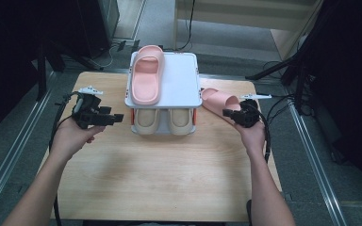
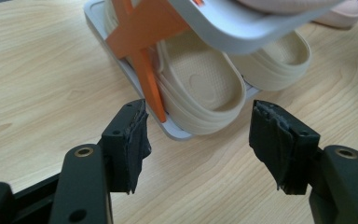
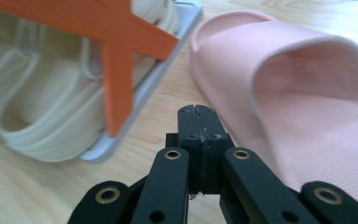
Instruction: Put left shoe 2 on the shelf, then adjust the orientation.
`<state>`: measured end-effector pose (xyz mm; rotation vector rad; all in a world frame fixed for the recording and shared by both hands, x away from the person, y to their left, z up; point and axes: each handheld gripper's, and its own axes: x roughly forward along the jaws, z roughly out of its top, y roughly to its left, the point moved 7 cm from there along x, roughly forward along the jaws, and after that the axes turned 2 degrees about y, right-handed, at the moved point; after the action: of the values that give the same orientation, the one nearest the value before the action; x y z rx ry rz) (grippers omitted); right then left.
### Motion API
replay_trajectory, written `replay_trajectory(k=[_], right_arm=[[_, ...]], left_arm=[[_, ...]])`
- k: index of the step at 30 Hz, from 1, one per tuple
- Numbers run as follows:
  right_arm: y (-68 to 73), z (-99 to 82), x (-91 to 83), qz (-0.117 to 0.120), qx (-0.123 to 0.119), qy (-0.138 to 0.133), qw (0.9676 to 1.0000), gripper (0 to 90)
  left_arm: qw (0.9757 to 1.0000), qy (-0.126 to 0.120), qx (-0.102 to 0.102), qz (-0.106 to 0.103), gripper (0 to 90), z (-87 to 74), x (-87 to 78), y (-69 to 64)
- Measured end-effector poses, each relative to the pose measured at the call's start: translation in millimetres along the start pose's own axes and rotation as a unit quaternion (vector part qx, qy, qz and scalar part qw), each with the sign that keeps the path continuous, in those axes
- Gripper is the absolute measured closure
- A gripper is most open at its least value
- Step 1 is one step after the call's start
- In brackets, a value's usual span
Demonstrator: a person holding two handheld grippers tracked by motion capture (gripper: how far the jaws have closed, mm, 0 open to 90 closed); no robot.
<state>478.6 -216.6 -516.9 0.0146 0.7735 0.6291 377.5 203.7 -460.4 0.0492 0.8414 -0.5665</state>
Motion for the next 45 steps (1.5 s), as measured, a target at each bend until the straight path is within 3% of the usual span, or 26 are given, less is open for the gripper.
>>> replay_trajectory(k=[4, 6, 10, 20, 23, 26, 35, 40, 45], right_arm=[[-12.4, 1.0, 6.6, -0.014, 0.000, 0.005, 0.9999, 90.0], [-13.6, 1.2, 7.5, -0.012, 0.000, 0.005, 0.9999, 90.0], [-18.7, 5.1, 10.2, -0.025, -0.019, 0.012, 0.9994, 90.0], [-45.7, 3.8, 12.5, -0.049, 0.009, 0.010, 0.9987, 90.0], [-50.1, -0.2, 20.0, -0.051, 0.016, 0.023, 0.9983, 89.5], [-51.2, -2.3, 27.3, -0.047, 0.019, 0.034, 0.9981, 88.1], [-51.6, 2.2, 33.7, -0.053, 0.023, 0.032, 0.9978, 89.4], [-49.0, 1.0, 33.2, -0.051, 0.025, 0.037, 0.9977, 89.4], [-44.4, -0.1, 32.8, -0.048, 0.020, 0.045, 0.9976, 89.6]], left_arm=[[1.0000, -0.001, 0.006, -0.001, 37.0, -8.6, 3.7, -5.0], [0.9999, -0.008, 0.001, -0.015, 37.0, -12.7, 3.0, -9.1], [0.9998, -0.008, 0.009, -0.016, 36.9, -20.0, 2.8, -15.3], [0.9999, -0.006, 0.003, -0.011, 37.0, -42.6, 11.4, -18.0], [1.0000, -0.001, 0.003, -0.006, 37.1, -50.9, 15.5, -16.9], [1.0000, 0.002, -0.005, -0.008, 37.4, -59.5, 19.2, -15.8], [0.9999, 0.005, -0.014, -0.006, 37.4, -70.6, 18.2, -6.8], [0.9994, -0.005, -0.028, -0.020, 37.4, -71.6, 16.8, -3.0], [0.9995, -0.002, -0.025, -0.018, 37.4, -72.5, 17.6, -0.3]])
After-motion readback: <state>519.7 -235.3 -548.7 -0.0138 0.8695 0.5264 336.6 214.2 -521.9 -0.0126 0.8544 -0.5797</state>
